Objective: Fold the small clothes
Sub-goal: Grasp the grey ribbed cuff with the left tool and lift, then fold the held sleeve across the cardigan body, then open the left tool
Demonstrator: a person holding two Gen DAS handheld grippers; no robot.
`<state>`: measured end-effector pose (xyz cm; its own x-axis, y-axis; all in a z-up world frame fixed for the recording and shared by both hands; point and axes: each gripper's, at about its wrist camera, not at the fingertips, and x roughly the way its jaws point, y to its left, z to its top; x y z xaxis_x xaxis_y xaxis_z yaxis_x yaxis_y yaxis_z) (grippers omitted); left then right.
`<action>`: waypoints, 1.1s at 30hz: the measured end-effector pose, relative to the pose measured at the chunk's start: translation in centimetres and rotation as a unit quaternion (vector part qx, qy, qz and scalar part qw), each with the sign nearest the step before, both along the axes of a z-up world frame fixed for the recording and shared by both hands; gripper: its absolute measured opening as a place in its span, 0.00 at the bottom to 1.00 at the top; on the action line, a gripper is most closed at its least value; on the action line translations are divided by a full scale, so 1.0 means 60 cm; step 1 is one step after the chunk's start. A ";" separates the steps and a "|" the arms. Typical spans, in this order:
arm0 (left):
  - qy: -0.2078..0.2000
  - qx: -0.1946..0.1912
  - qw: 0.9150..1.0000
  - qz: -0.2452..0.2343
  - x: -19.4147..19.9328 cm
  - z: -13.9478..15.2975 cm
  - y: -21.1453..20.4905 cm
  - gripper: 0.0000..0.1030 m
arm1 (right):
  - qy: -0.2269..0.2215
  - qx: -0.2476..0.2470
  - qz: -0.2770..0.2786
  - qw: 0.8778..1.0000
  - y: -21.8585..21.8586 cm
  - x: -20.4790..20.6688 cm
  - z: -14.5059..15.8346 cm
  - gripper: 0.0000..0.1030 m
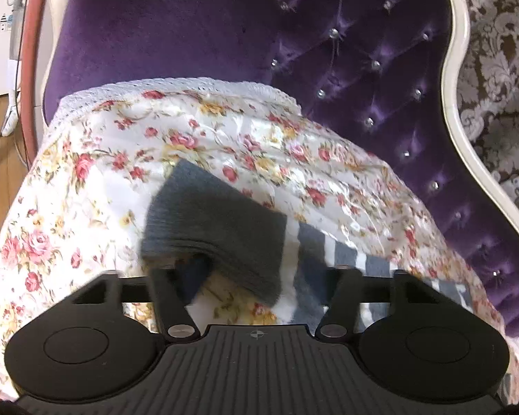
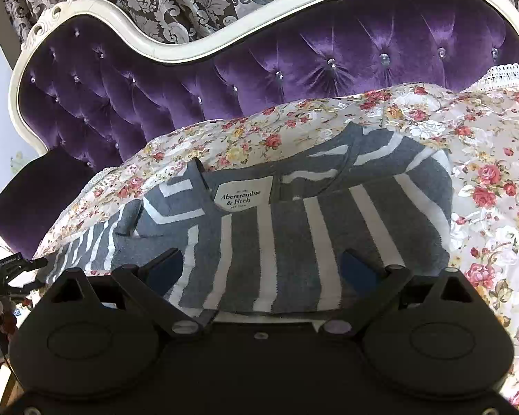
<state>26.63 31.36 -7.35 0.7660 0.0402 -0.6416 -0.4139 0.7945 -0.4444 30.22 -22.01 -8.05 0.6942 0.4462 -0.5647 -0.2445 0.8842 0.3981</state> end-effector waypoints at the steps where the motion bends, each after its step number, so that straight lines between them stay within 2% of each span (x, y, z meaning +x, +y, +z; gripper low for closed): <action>1: -0.001 -0.007 1.000 0.000 0.001 0.000 0.004 0.42 | 0.000 -0.001 0.000 1.000 0.000 0.000 0.000 0.96; 5: -0.004 -0.030 1.000 0.001 0.008 -0.003 0.014 0.41 | 0.001 -0.003 0.000 1.000 0.001 0.001 -0.001 0.96; 6: -0.006 -0.030 1.000 0.001 0.008 -0.003 0.015 0.29 | 0.002 -0.004 0.000 1.000 0.002 0.001 -0.002 0.96; 7: -0.008 -0.027 1.000 0.000 0.009 -0.002 0.014 0.10 | 0.002 -0.005 0.000 1.000 0.002 0.001 -0.002 0.96; 11: -0.034 -0.004 0.999 -0.010 0.008 0.019 -0.002 0.10 | 0.002 -0.008 0.001 1.000 0.004 0.001 -0.002 0.96; 16: -0.064 0.020 0.997 -0.048 0.007 0.079 -0.047 0.09 | 0.002 -0.008 -0.003 1.000 0.000 0.000 0.000 0.96; 20: -0.095 0.034 0.991 -0.092 0.010 0.133 -0.103 0.09 | 0.002 -0.006 -0.009 1.000 -0.008 -0.002 0.004 0.96; 26: -0.137 0.043 0.976 -0.164 0.028 0.203 -0.206 0.09 | -0.003 -0.004 -0.028 1.000 -0.029 -0.006 0.015 0.96; 33: -0.174 0.061 0.951 -0.250 0.055 0.246 -0.345 0.10 | -0.004 -0.007 -0.059 0.998 -0.060 -0.006 0.022 0.96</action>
<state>29.91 10.66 7.44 0.8746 -0.3259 -0.3589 0.1838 0.9080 -0.3765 29.85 -25.62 -6.72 0.7461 0.3532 -0.5645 -0.1416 0.9125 0.3837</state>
